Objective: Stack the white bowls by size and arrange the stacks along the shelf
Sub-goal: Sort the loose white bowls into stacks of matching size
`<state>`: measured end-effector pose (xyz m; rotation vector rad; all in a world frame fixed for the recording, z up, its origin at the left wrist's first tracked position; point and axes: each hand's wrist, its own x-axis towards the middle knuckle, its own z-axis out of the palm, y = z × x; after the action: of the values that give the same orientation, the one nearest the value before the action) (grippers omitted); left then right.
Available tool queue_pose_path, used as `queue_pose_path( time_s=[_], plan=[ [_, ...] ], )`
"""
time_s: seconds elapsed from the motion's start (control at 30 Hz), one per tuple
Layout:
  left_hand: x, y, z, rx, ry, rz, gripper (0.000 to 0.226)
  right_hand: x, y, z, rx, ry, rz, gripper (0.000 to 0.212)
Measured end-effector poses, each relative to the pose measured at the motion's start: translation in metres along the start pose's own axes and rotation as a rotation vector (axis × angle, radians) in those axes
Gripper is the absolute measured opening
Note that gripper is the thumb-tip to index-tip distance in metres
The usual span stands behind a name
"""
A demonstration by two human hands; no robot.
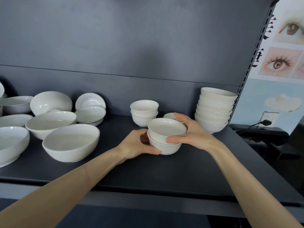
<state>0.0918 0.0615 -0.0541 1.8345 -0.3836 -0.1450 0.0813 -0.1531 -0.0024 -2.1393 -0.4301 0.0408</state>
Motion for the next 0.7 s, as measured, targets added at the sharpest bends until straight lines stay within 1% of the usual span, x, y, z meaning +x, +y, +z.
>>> queue_pose_path(
  time_s=[0.03, 0.1, 0.13, 0.2, 0.23, 0.3, 0.33, 0.37, 0.5, 0.53, 0.6, 0.7],
  plan=[
    [0.004, 0.001, 0.007, -0.004, 0.000, -0.001, 0.055, -0.003, 0.005, -0.006, -0.003, 0.020, -0.002, 0.061],
    [0.014, 0.003, 0.023, -0.014, 0.015, -0.002, 0.059, -0.009, 0.014, -0.019, -0.003, 0.061, -0.017, 0.063],
    [0.020, 0.004, 0.031, -0.017, 0.021, -0.004, 0.060, -0.014, 0.018, -0.025, 0.010, 0.074, -0.010, 0.068],
    [0.029, 0.007, 0.046, -0.024, 0.015, 0.003, 0.060, -0.020, 0.026, -0.038, 0.014, 0.087, 0.032, 0.092],
    [0.033, 0.009, 0.053, -0.033, -0.001, 0.014, 0.057, -0.024, 0.029, -0.044, 0.017, 0.099, 0.047, 0.093],
    [0.041, 0.014, 0.067, -0.056, -0.049, 0.038, 0.048, -0.034, 0.034, -0.057, 0.020, 0.135, 0.045, 0.070],
    [0.044, 0.016, 0.073, -0.061, -0.069, 0.047, 0.046, -0.038, 0.038, -0.063, 0.025, 0.155, 0.047, 0.068],
    [0.048, 0.018, 0.079, -0.059, -0.085, 0.054, 0.045, -0.041, 0.042, -0.069, 0.027, 0.171, 0.053, 0.072],
    [0.063, 0.021, 0.098, -0.040, -0.124, 0.064, 0.049, -0.049, 0.055, -0.088, 0.008, 0.200, 0.112, 0.107],
    [0.066, 0.022, 0.102, -0.033, -0.130, 0.065, 0.050, -0.050, 0.056, -0.092, 0.007, 0.202, 0.126, 0.109],
    [0.072, 0.022, 0.109, -0.018, -0.137, 0.070, 0.051, -0.053, 0.061, -0.099, -0.003, 0.216, 0.140, 0.104],
    [0.076, 0.025, 0.115, -0.010, -0.131, 0.073, 0.044, -0.053, 0.065, -0.108, -0.025, 0.206, 0.157, 0.101]
  ],
)
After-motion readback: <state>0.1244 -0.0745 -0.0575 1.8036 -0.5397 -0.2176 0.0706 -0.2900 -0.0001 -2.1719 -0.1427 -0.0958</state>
